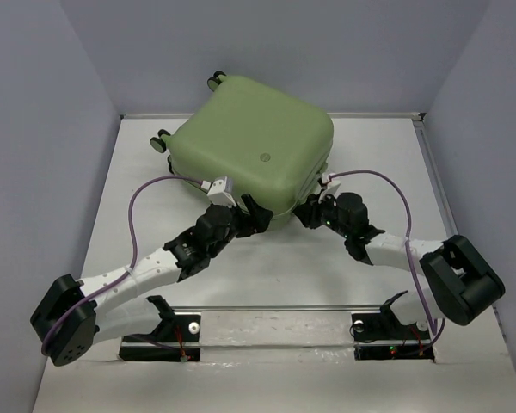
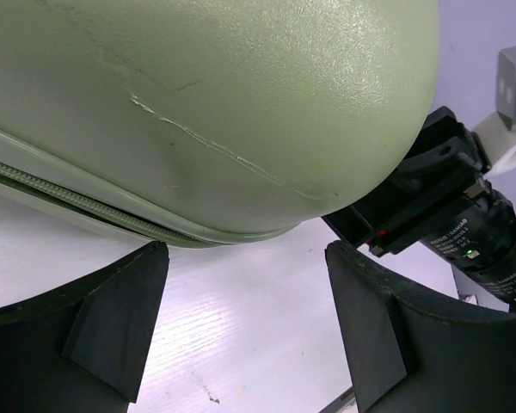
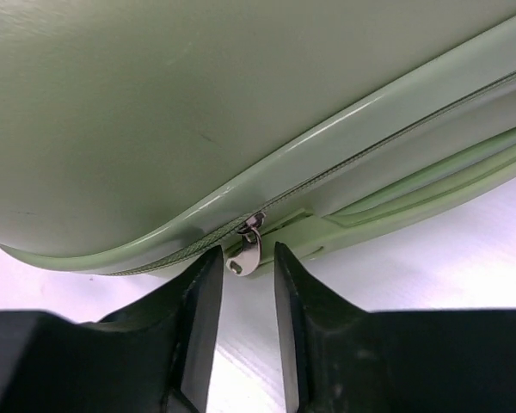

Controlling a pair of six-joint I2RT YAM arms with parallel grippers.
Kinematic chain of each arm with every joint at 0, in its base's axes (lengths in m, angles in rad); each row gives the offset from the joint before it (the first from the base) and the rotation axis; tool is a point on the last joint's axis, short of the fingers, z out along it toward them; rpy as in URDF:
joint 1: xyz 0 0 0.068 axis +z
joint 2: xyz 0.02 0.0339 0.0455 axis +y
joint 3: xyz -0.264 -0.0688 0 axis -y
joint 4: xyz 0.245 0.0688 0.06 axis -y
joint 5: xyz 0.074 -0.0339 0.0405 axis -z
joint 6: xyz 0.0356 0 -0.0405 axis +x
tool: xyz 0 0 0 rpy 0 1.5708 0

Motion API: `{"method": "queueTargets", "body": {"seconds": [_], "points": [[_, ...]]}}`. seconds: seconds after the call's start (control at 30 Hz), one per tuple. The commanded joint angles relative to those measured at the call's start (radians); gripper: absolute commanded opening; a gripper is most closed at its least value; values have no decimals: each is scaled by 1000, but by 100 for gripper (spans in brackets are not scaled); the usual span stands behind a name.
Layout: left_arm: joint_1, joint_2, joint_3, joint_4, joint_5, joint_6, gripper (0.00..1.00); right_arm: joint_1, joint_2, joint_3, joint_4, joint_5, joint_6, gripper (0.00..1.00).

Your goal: Pack the luggage

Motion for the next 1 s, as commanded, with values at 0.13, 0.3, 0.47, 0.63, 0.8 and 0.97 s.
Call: {"method": "queueTargets", "body": {"seconds": [0.13, 0.3, 0.47, 0.63, 0.8, 0.97], "points": [[7, 0, 15, 43, -28, 10, 85, -1, -60, -7, 161, -5, -58, 37], [7, -15, 17, 31, -31, 10, 85, -1, 22, 44, 164, 12, -88, 32], [9, -21, 14, 23, -35, 14, 85, -1, 67, 58, 210, -7, -87, 18], [15, -6, 20, 34, -37, 22, 85, -1, 61, 18, 300, -18, -56, 7], [36, 46, 57, 85, -52, 42, 85, 36, -14, -44, 258, -38, 27, 7], [59, 130, 135, 112, -45, 71, 84, 257, -125, -80, 19, 144, 33, 7]]}}
